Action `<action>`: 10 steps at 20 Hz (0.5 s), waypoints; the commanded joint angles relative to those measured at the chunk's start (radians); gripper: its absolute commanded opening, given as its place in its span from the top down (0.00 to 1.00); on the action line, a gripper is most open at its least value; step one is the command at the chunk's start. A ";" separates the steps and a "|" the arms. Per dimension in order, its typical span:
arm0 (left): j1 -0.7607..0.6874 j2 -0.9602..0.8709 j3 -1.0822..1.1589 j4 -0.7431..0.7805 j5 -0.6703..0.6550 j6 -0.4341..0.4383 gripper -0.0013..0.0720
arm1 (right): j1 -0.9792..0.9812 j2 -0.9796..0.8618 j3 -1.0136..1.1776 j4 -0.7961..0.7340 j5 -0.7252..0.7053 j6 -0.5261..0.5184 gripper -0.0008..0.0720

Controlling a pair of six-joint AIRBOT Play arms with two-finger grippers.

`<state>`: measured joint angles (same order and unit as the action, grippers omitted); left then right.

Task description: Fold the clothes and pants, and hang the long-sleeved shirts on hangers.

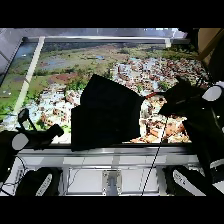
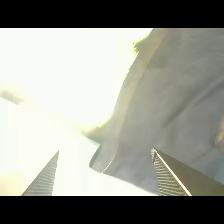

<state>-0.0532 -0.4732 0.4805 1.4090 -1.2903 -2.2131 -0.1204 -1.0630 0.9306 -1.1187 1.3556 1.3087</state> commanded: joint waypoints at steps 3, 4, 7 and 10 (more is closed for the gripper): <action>0.265 -0.048 -0.190 -0.282 0.000 0.347 0.18 | -0.019 -0.245 -0.094 0.355 0.081 -0.070 0.27; 0.286 -0.096 -0.198 -0.320 0.006 0.418 0.18 | -0.019 -0.299 -0.094 0.412 0.124 -0.101 0.27; 0.298 -0.296 -0.198 -0.439 0.037 0.605 0.18 | -0.020 -0.378 -0.094 0.460 0.185 -0.150 0.27; 0.297 -0.477 -0.198 -0.506 0.089 0.713 0.18 | -0.064 -0.359 -0.094 0.447 0.200 -0.171 0.27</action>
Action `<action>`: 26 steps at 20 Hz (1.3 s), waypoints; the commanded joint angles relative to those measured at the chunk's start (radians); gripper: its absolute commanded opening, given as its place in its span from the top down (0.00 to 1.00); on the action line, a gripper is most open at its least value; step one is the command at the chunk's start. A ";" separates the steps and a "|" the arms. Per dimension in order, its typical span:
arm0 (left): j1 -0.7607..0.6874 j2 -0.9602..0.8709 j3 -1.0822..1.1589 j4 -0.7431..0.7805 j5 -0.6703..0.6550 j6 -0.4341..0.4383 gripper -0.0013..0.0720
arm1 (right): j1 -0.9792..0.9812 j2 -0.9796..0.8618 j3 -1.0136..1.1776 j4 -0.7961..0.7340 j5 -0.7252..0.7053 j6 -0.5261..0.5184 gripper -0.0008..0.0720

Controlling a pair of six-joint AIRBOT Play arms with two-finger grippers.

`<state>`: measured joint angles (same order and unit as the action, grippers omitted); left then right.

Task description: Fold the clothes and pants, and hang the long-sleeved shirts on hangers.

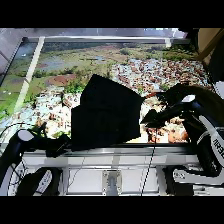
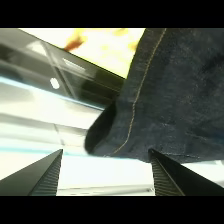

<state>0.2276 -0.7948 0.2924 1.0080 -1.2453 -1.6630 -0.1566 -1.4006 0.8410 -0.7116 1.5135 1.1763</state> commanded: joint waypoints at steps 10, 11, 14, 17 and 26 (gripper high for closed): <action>-0.041 -0.291 -0.009 -0.327 0.174 0.326 0.76 | -0.179 0.048 -0.004 0.024 0.036 -0.038 0.31; -0.051 -0.291 -0.008 -0.328 0.173 0.328 0.95 | -0.179 0.048 -0.004 0.022 0.039 -0.038 0.35; -0.058 -0.287 -0.004 -0.329 0.172 0.329 0.96 | -0.179 0.048 -0.006 -0.005 0.008 -0.046 0.38; -0.058 -0.266 -0.003 -0.329 0.158 0.329 0.96 | -0.179 0.048 -0.005 -0.132 -0.090 -0.045 0.38; -0.058 -0.233 -0.003 -0.329 0.145 0.329 0.96 | -0.133 0.045 -0.169 -0.136 -0.120 0.021 0.37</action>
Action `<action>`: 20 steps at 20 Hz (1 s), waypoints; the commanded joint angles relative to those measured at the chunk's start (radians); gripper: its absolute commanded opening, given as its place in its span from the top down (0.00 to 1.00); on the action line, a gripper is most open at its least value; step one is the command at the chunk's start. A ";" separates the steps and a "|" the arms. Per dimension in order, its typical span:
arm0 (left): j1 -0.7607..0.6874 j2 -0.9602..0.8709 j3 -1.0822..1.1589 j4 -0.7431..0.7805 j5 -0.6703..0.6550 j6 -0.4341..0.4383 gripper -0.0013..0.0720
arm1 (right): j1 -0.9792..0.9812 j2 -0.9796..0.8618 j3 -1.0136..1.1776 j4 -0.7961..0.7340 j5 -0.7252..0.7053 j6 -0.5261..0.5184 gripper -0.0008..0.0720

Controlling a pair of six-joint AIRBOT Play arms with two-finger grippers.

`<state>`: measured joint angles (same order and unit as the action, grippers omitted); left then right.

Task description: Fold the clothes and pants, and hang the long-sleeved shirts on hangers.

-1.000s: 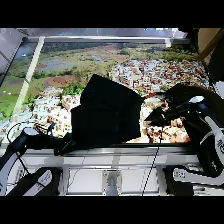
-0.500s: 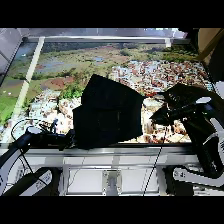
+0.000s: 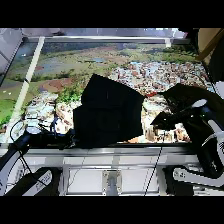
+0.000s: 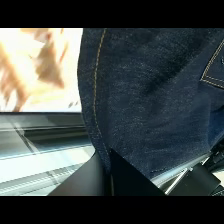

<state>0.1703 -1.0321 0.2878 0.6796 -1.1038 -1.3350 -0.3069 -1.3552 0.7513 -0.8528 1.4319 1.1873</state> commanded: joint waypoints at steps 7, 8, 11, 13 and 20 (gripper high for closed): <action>0.000 0.004 0.001 0.000 0.013 0.002 0.96 | 0.021 -0.054 -0.195 0.248 -0.157 -0.086 0.24; 0.000 0.004 0.001 0.000 0.012 0.009 0.96 | 0.021 -0.071 -0.195 0.272 -0.158 -0.107 0.22; 0.000 0.004 0.001 0.000 0.013 0.009 0.96 | 0.056 -0.094 -0.195 0.270 -0.171 -0.111 0.22; 0.000 0.004 0.001 0.000 0.013 0.009 0.96 | 0.118 -0.106 -0.195 0.269 -0.204 -0.111 0.22; 0.000 0.004 0.002 0.000 0.016 0.035 0.96 | 0.219 -0.108 -0.192 0.391 -0.247 -0.169 0.64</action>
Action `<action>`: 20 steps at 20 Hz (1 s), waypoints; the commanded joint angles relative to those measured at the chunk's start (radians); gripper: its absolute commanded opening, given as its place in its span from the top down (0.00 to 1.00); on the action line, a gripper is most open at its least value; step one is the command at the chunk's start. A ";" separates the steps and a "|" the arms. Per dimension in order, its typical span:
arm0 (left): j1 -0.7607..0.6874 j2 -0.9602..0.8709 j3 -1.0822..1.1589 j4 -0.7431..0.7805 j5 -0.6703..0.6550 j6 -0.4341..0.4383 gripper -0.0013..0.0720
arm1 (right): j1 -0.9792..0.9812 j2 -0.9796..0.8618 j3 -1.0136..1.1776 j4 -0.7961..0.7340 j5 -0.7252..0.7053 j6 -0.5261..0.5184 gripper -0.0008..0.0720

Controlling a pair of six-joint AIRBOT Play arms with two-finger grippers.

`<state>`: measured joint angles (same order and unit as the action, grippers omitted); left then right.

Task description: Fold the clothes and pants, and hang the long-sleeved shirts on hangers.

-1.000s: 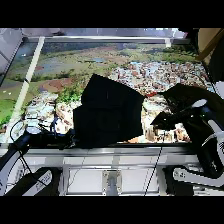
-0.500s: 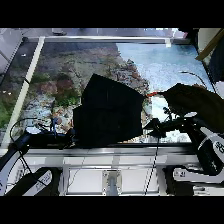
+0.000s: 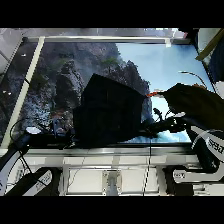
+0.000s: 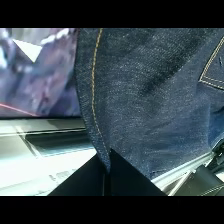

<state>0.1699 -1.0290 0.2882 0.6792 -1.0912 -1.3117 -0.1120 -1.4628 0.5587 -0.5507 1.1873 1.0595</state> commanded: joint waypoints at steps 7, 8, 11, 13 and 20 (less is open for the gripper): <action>0.001 0.076 0.200 0.000 -0.074 0.037 0.96 | 0.024 0.124 0.152 0.137 0.175 -0.074 0.96; 0.001 0.117 0.251 0.000 -0.114 0.037 0.96 | 0.024 0.185 0.195 0.136 0.241 -0.053 0.96; 0.001 0.296 0.457 0.001 -0.240 0.007 0.96 | 0.024 0.417 0.352 0.135 0.360 0.106 0.96; 0.003 0.417 0.617 0.008 -0.227 -0.031 0.96 | 0.024 0.561 0.489 0.134 0.360 0.238 0.96; 0.007 0.520 1.160 0.188 -0.152 -0.218 0.96 | 0.025 0.676 0.838 0.103 0.440 0.678 0.96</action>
<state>0.1761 -0.5362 1.2579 0.7891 -1.2594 -1.4513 -0.0872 -0.8165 1.2892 -0.4351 1.5742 1.5333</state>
